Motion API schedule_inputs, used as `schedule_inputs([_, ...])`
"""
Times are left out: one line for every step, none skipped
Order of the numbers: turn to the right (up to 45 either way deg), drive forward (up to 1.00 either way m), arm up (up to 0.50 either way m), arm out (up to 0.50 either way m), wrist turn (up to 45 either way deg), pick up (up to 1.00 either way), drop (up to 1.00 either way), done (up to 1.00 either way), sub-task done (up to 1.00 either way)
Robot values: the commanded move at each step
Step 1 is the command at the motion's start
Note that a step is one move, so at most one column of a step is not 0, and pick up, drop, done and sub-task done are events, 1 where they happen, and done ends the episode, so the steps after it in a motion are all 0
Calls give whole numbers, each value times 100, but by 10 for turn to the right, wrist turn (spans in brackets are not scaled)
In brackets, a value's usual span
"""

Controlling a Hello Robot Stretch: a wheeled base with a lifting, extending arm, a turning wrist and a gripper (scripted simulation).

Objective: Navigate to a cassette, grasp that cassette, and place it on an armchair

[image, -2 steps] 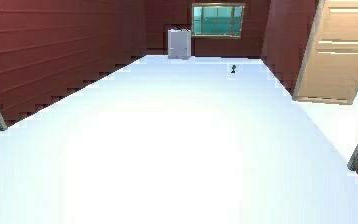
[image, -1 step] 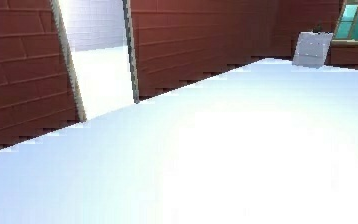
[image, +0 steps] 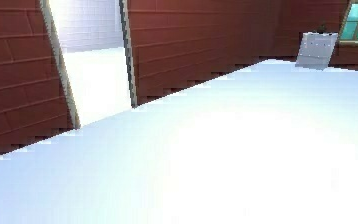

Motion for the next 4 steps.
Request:
schedule_inputs([-120, 0, 0, 0, 0, 0, 0, 0, 0])
schedule_inputs([0, 100, 0, 0, 0, 0, 0, 0, 0])
schedule_inputs([-30, 0, 0, 0, 0, 0, 0, 0, 0])
schedule_inputs([0, 100, 0, 0, 0, 0, 0, 0, 0])
